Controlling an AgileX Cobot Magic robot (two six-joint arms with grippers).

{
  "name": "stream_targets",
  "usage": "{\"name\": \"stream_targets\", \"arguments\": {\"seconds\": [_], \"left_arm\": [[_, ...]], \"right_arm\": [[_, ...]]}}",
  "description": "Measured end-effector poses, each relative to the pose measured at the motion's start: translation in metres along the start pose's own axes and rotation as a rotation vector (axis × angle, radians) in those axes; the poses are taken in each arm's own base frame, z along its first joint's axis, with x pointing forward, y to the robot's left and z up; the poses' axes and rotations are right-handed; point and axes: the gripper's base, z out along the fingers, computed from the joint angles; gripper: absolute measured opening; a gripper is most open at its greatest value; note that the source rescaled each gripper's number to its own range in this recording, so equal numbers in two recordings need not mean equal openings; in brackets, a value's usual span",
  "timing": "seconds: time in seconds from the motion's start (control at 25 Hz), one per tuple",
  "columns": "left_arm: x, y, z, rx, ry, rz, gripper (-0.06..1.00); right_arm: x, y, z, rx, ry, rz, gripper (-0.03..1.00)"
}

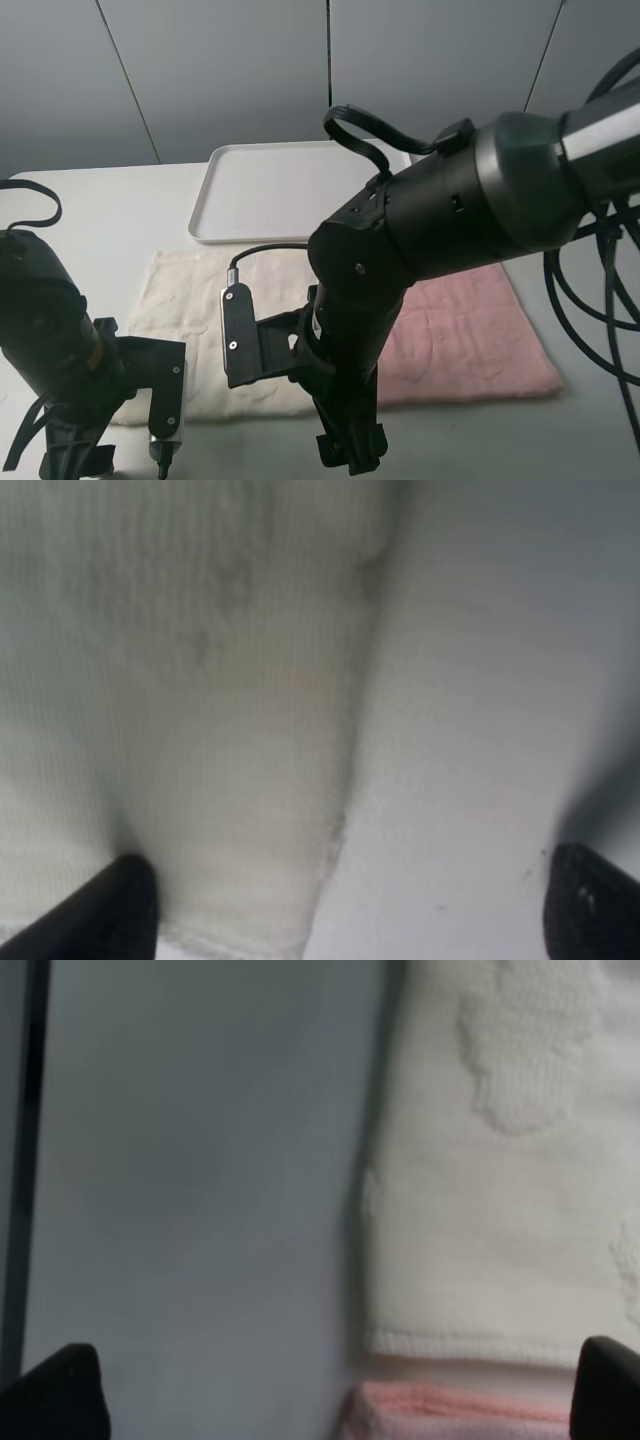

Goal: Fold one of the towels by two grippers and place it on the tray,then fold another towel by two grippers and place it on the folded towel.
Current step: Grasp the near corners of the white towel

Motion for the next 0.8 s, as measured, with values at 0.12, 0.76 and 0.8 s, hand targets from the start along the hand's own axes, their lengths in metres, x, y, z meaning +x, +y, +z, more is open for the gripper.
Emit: {"name": "stream_targets", "arguments": {"seconds": [0.12, 0.76, 0.8], "left_arm": [[0.000, 0.000, 0.000, -0.001, -0.001, 0.000, 1.00], [-0.001, 0.000, 0.000, 0.004, -0.004, -0.010, 1.00], [-0.001, 0.000, 0.000, 0.004, -0.004, -0.010, 1.00]], "right_arm": [[0.000, 0.002, 0.011, -0.020, 0.026, -0.008, 1.00], [-0.011, -0.010, 0.020, -0.029, 0.061, 0.042, 0.98], [-0.010, -0.010, 0.022, -0.038, 0.074, 0.048, 0.98]]}}
